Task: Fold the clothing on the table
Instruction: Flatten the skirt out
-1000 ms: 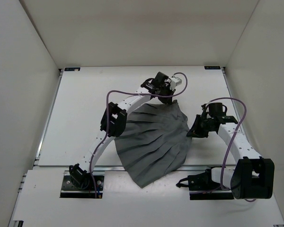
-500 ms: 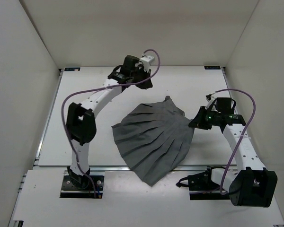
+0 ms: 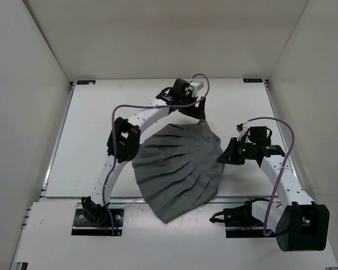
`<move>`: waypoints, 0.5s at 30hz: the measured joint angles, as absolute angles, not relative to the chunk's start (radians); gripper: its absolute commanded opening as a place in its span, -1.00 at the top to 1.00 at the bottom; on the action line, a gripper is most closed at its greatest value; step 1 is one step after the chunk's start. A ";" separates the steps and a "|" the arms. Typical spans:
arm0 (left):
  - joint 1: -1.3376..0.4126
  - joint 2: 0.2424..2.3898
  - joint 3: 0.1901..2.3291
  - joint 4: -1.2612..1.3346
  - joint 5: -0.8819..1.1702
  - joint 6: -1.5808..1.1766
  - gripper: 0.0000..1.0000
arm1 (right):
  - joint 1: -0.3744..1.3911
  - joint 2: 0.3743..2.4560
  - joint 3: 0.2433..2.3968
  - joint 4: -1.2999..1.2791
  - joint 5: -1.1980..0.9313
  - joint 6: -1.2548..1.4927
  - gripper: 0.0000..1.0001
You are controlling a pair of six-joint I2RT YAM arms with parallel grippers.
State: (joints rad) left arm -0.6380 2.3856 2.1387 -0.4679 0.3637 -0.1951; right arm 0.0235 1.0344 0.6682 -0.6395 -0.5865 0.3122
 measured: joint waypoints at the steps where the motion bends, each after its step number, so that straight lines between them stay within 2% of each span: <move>1: -0.638 2.433 2.165 -0.480 0.363 -0.212 -0.84 | 0.021 1.029 0.668 -0.639 -0.588 0.312 1.00; 5: -0.633 2.570 2.260 -0.509 0.353 -0.242 -0.84 | 0.010 1.021 0.667 -0.637 -0.593 0.310 1.00; 9: -0.624 2.616 2.349 -0.508 0.360 -0.268 -0.80 | 0.010 1.021 0.657 -0.628 -0.597 0.311 0.99; 15: -0.629 2.647 2.416 -0.493 0.395 -0.294 -0.55 | 0.010 1.026 0.654 -0.619 -0.602 0.310 1.00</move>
State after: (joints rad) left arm -0.6289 2.6469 2.4165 -0.4931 0.3950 -0.2943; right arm 0.0097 1.0260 0.6544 -0.6189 -0.6018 0.3103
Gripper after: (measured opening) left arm 0.809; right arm 0.034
